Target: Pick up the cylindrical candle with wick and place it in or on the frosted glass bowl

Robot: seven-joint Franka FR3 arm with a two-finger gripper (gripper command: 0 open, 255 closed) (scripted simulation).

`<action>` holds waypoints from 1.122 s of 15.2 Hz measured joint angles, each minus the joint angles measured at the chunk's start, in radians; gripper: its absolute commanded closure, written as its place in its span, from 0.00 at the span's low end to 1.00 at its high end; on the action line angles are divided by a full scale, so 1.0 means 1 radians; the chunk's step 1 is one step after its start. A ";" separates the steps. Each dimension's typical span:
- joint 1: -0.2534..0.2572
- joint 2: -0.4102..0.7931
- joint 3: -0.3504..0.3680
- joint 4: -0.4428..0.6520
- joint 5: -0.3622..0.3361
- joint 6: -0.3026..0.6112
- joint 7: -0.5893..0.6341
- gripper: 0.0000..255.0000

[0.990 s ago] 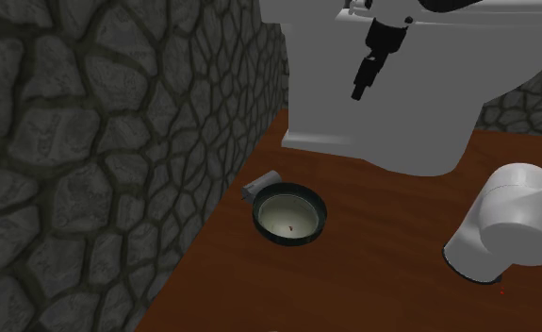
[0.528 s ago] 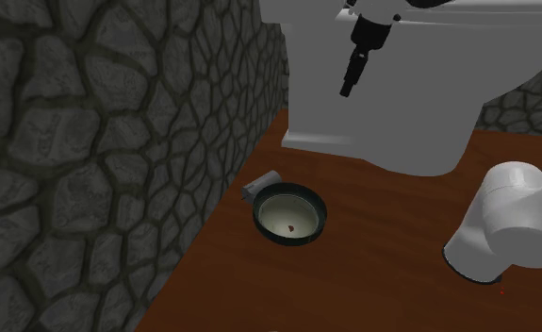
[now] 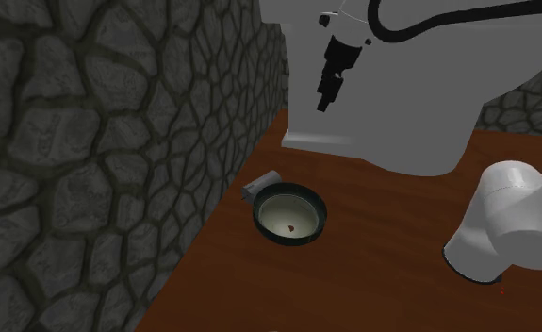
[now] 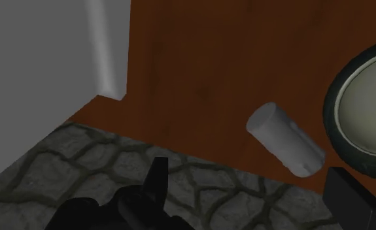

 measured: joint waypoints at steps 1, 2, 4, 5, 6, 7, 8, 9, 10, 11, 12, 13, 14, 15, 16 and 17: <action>0.011 0.013 0.000 -0.017 -0.005 0.030 -0.025 0.00; 0.021 0.028 -0.002 -0.034 -0.011 0.063 -0.053 0.00; 0.044 0.072 0.002 -0.052 -0.020 0.128 -0.100 0.00; 0.053 0.088 -0.002 -0.066 -0.026 0.159 -0.129 0.00; 0.064 0.106 -0.001 -0.081 -0.032 0.192 -0.154 0.00; 0.074 0.128 -0.002 -0.088 -0.037 0.222 -0.180 0.00; 0.086 0.154 0.003 -0.096 -0.043 0.256 -0.198 0.00; 0.096 0.176 0.006 -0.111 -0.050 0.293 -0.219 0.00; 0.104 0.194 0.005 -0.122 -0.056 0.324 -0.246 0.00; 0.114 0.213 0.009 -0.130 -0.063 0.352 -0.266 0.00; 0.122 0.237 0.008 -0.137 -0.069 0.383 -0.292 0.00; 0.130 0.260 0.011 -0.141 -0.077 0.411 -0.314 0.00; 0.138 0.291 0.012 -0.154 -0.085 0.454 -0.336 0.00; 0.145 0.321 0.012 -0.151 -0.091 0.482 -0.361 0.00; 0.152 0.349 0.016 -0.152 -0.100 0.513 -0.382 0.00; 0.159 0.379 0.019 -0.157 -0.110 0.548 -0.401 0.00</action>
